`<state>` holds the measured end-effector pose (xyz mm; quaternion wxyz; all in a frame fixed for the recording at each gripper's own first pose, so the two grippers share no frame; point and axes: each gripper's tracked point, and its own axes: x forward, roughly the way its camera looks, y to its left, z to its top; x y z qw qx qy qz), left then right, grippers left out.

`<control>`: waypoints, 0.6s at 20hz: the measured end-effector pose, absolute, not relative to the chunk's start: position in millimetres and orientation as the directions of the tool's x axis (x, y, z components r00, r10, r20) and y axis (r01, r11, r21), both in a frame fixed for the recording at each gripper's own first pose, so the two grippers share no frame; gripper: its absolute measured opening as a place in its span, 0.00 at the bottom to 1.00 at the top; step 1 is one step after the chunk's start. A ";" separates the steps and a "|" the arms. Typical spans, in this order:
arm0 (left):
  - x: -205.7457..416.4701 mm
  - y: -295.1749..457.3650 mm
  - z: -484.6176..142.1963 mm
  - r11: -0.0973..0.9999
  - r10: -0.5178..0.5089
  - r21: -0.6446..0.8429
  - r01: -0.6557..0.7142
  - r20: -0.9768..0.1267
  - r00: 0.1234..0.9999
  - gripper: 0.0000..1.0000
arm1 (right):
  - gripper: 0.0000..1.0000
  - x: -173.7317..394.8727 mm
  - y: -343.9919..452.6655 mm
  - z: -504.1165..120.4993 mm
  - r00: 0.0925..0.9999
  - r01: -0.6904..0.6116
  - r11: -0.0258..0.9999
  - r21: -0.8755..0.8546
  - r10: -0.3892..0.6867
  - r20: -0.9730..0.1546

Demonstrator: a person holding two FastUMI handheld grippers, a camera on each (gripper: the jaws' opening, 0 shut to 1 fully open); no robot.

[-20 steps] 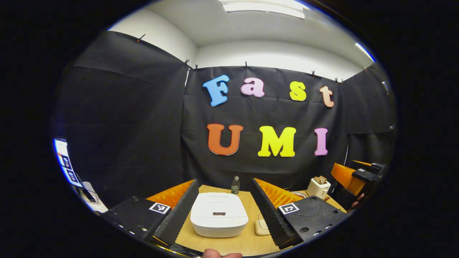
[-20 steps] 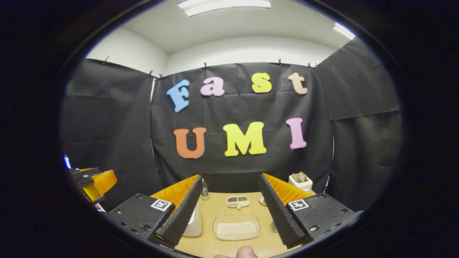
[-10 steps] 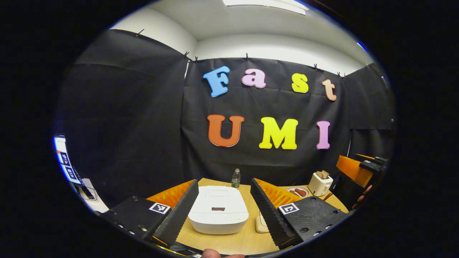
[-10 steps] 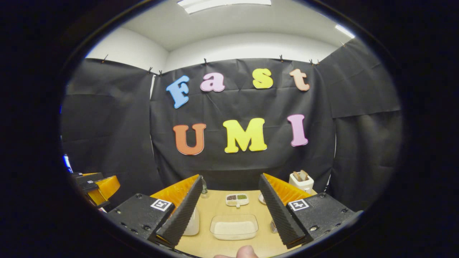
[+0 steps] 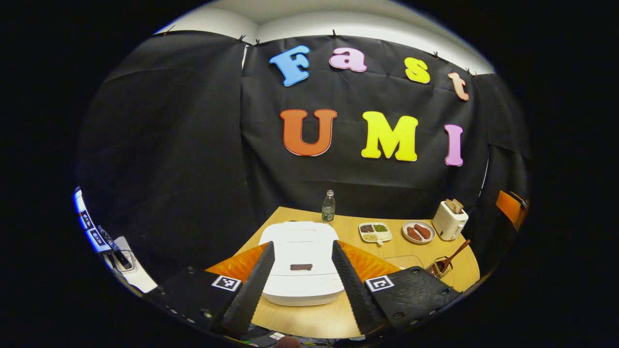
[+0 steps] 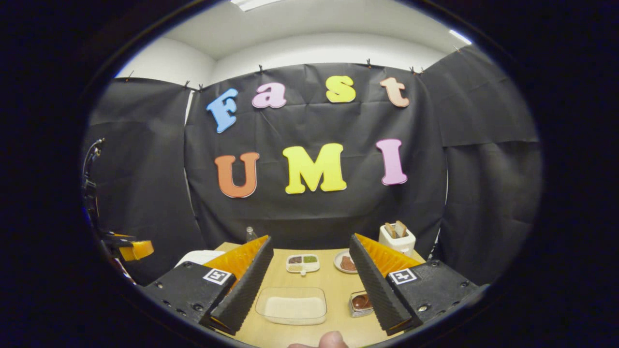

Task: Close the left gripper, press the button to open the rice cooker; take a wooden spoon from the chopstick holder with the right hand, scoop a spoonful of rice and pour it into the rice cooker, then put the wooden spoon back into the chopstick holder.

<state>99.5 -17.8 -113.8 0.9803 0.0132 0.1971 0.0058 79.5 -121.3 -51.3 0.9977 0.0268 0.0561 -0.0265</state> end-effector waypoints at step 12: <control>173.7 -4.1 -206.6 0.998 0.003 -0.048 -0.047 -0.671 0.742 0.00 | 1.00 165.4 -202.0 -93.7 0.978 0.073 0.993 0.095 -0.053 -0.202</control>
